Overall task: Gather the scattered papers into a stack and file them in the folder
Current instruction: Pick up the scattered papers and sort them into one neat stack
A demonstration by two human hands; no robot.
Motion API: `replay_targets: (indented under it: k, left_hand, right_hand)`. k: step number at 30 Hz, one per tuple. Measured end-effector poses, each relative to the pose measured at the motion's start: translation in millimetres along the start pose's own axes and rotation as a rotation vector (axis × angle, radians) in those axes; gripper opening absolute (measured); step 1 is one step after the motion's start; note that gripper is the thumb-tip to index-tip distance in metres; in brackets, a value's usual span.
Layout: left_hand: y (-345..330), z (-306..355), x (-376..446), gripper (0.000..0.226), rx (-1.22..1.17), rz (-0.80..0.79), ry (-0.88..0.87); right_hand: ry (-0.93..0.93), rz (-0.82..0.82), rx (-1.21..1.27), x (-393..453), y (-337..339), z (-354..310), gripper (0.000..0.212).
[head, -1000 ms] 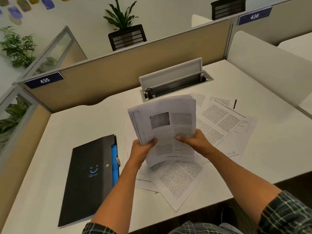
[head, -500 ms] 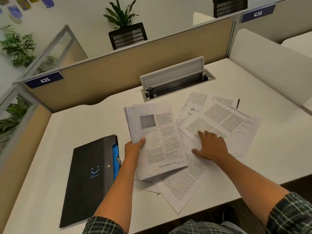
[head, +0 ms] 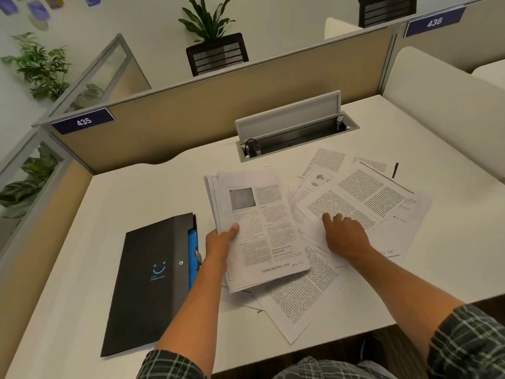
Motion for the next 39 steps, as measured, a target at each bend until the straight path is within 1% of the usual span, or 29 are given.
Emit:
replay_targets:
  k: [1,2,3,6,8,10,13,16,20,24,28,31,37,39]
  left_hand:
    - [0.1,-1.0,-0.3,0.017,-0.003,-0.002,-0.001]
    - [-0.5,-1.7,-1.4,0.018,-0.005,-0.005,-0.001]
    - [-0.7,-2.6,-2.2,0.019,-0.005,-0.004,0.000]
    - [-1.5,-4.7,-4.1,0.023,-0.004,0.005,0.013]
    - [-2.6,-5.8,-4.8,0.026,-0.001,0.004,0.021]
    - [-4.4,-7.1,-5.6,0.030,0.007,0.000,0.034]
    - [-7.3,-7.7,-7.9,0.029,0.019,-0.006,0.030]
    - [-10.6,-6.2,-10.3,0.024,0.028,-0.027,0.021]
    - [-13.6,-2.7,-12.1,0.041,0.033,-0.049,0.022]
    - [-14.8,0.9,-12.9,0.047,0.025,-0.058,0.021]
    - [-15.3,-1.1,-11.9,0.046,0.027,-0.072,0.026]
    - [-15.7,-4.1,-12.1,0.045,0.025,-0.076,0.036]
    - [-15.8,-3.5,-17.2,0.034,0.032,-0.061,0.031]
    - [-15.7,-4.0,-16.8,0.031,0.038,-0.057,0.038]
  right_hand:
    - [-0.009,0.015,0.020,2.7,5.6,0.5,0.042]
    - [-0.015,0.016,0.033,6.3,10.6,0.8,0.037]
    - [-0.018,0.006,0.043,11.0,15.3,0.8,0.040]
    - [-0.002,-0.067,0.077,26.9,25.8,-2.5,0.065]
    - [0.077,-0.091,0.065,35.8,34.9,-10.6,0.073]
    - [0.153,-0.150,0.039,42.6,42.4,-17.3,0.079]
    - [0.195,-0.290,0.021,52.1,48.2,-23.0,0.103]
    - [0.227,-0.361,0.000,60.5,49.3,-28.7,0.119]
    - [0.284,-0.433,0.020,68.3,47.4,-31.9,0.121]
    - [0.264,-0.440,0.141,76.7,42.1,-21.5,0.117]
    - [0.303,-0.423,0.157,84.2,37.0,-17.5,0.123]
    - [0.331,-0.459,0.163,88.4,37.3,-22.5,0.125]
    - [0.333,-0.468,0.167,100.4,35.1,-27.6,0.134]
    - [0.331,-0.465,0.160,102.6,34.1,-28.5,0.134]
Point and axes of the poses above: each hand's wrist, its own x-axis towards the middle knuckle, its own y-axis out of the back of the hand, z = x × y, the point moved 6 cm from there along x, towards the middle knuckle
